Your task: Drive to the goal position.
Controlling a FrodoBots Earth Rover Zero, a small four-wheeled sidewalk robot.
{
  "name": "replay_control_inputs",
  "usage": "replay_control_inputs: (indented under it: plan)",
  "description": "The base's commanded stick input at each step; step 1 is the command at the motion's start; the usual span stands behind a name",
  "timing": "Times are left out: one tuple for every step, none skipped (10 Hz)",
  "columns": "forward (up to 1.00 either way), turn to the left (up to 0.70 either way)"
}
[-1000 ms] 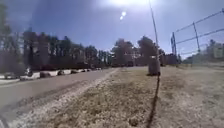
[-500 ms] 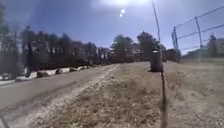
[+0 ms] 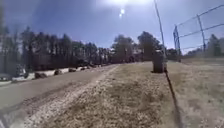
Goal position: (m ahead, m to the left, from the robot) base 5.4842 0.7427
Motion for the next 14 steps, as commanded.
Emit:
replay_control_inputs:
  plan:
    - [0.70,0.03]
    - [0.70,0.03]
    - [0.70,0.03]
    - [0.70,0.03]
    - [0.70,0.03]
    - [0.70,0.03]
    - [0.70,0.03]
    - [0.70,0.03]
    - [0.70,0.03]
    - [0.70,0.03]
    - [0.70,0.03]
    - [0.70,0.03]
    - [0.70,-0.01]
    - [0.70,-0.27]
